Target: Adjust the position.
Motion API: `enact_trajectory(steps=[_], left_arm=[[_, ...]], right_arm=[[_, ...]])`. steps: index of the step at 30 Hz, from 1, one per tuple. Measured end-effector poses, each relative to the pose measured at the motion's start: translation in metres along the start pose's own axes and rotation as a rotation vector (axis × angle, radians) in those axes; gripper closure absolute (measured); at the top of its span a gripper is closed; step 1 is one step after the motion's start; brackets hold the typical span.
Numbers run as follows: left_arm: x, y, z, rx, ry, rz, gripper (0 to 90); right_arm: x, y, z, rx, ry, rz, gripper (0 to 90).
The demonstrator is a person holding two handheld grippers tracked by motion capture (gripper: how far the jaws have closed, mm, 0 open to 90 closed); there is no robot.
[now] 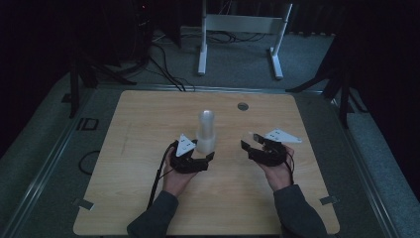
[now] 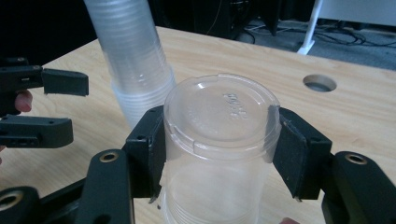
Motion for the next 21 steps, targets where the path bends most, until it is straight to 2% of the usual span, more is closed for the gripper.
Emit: enact_trajectory(steps=[6,21], left_arm=[[0.000,-0.001,-0.007,-0.039,-0.021,0.011,21.3],[0.001,-0.001,-0.024,-0.092,-0.073,0.020,21.9]], right_arm=[[-0.003,-0.007,0.004,-0.003,0.013,0.014,40.5],[-0.007,-0.011,0.011,-0.020,0.045,0.008,40.5]])
Point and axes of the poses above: each handheld gripper's, and its own axes: x roughly backward along the jaws, y roughly out of its top, z roughly to its left, the point moved 9 cm from there along -x, roughly forward along the jaws, and after that the axes turned 14 degrees about y, right-handed, at the moved point
